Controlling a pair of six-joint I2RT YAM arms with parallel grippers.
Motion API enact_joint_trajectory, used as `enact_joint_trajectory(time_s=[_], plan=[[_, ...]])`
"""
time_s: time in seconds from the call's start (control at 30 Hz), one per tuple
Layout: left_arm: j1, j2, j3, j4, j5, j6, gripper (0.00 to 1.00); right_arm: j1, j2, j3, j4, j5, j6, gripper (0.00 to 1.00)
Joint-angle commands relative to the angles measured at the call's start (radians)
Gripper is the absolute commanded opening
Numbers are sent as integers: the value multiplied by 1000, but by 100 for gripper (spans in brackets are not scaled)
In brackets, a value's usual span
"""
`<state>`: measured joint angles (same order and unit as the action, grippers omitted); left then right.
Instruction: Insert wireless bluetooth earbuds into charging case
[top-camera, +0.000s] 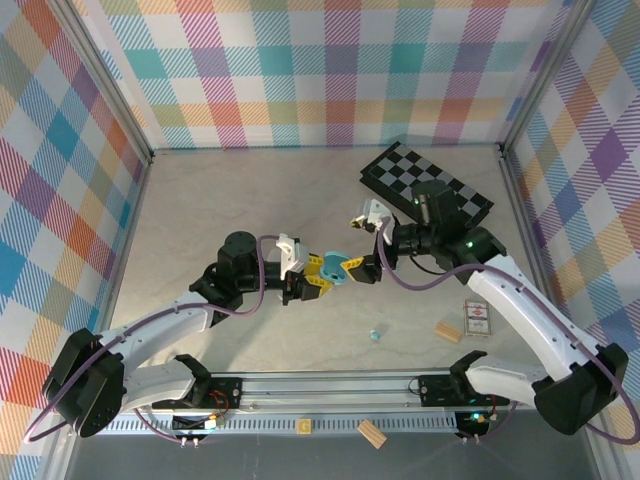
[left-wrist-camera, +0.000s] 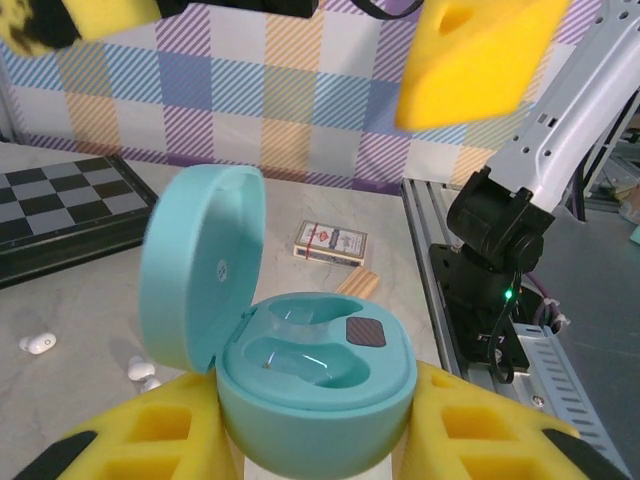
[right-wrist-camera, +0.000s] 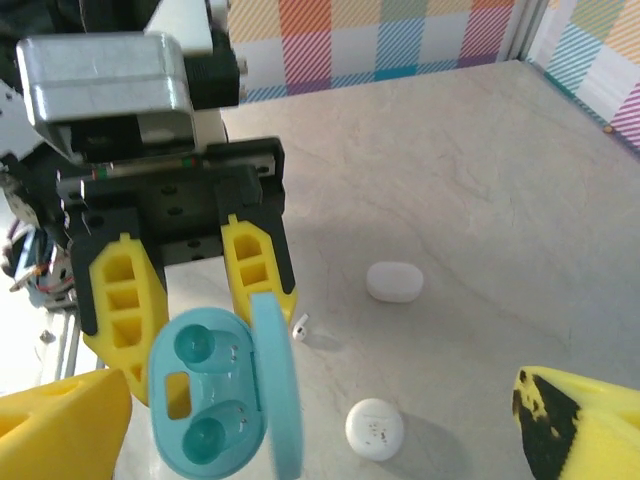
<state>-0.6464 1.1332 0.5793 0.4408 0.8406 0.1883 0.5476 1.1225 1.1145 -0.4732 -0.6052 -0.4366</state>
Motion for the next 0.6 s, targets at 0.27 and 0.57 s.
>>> enact_joint_trajectory(time_s=[0.27, 0.57], plan=[[14, 7, -59, 222, -5, -82, 29, -212, -112, -157, 244, 177, 576, 99], [19, -4, -64, 241, -7, -97, 29, -288, -7, -258, 55, 344, 817, 98]])
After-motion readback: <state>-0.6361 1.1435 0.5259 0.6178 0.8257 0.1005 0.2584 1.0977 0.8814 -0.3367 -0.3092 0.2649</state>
